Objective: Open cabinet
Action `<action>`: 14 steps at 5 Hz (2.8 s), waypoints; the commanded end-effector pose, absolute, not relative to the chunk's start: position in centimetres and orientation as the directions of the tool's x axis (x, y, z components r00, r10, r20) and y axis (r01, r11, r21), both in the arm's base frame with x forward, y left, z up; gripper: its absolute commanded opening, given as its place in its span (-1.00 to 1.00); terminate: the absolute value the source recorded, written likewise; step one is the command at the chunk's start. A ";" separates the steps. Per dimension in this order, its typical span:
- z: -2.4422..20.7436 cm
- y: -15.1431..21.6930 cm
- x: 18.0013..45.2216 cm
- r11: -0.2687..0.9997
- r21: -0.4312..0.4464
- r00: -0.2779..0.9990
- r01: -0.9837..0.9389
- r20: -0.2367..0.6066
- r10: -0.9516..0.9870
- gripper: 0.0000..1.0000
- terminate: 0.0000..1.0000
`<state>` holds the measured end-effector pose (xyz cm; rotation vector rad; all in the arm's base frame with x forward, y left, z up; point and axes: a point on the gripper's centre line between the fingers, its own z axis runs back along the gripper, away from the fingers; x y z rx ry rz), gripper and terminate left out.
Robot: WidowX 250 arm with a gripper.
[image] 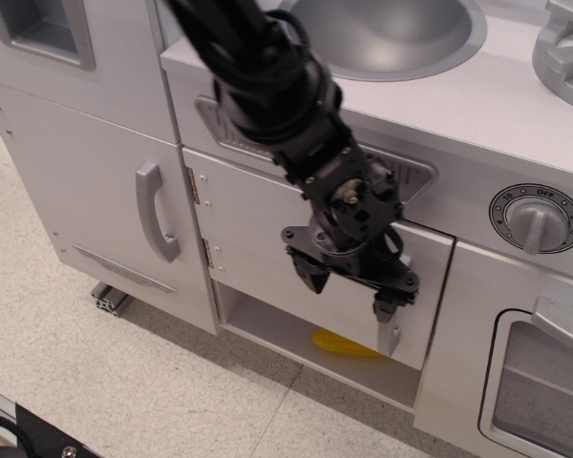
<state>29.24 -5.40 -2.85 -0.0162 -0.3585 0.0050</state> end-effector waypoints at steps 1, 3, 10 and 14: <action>-2.1 -6.5 31.0 0.999 -0.043 0.924 0.008 0.383 0.009 1.00 -1.00; -2.3 -6.7 31.3 0.998 -0.054 0.917 -0.028 0.395 0.047 -1.00 -1.00; -1.8 -2.3 23.4 0.995 0.043 0.935 0.087 0.341 -0.096 1.00 -1.00; 5.4 -3.4 26.7 0.994 -0.019 0.905 0.103 0.416 -0.086 1.00 -1.00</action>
